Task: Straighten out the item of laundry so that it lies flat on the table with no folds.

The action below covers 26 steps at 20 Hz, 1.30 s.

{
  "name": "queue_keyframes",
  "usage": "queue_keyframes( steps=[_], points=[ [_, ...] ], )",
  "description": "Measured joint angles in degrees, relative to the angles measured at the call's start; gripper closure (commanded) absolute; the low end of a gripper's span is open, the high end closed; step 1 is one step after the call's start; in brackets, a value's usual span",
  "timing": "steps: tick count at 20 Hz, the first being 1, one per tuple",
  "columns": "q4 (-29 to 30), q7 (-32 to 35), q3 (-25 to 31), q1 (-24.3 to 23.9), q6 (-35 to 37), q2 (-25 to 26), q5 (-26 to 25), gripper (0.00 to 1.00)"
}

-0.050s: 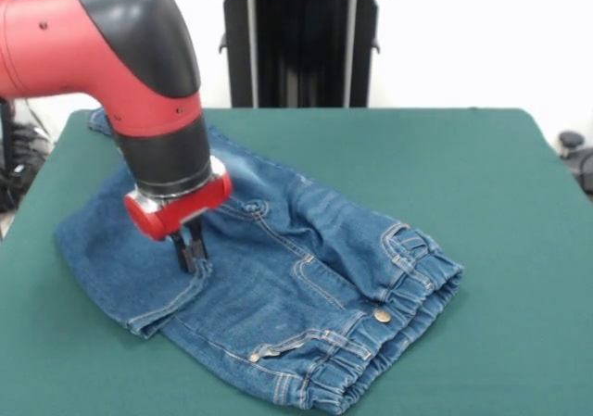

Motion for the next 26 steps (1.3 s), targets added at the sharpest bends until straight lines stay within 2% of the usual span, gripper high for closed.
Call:
queue_keyframes(
  steps=[10,26],
  points=[
    [0.05,0.0,-7.9,0.63,5.19,-8.88,-6.31,1.0],
    [0.95,0.0,-15.4,1.04,5.16,-11.19,-9.27,1.0]
  ],
)
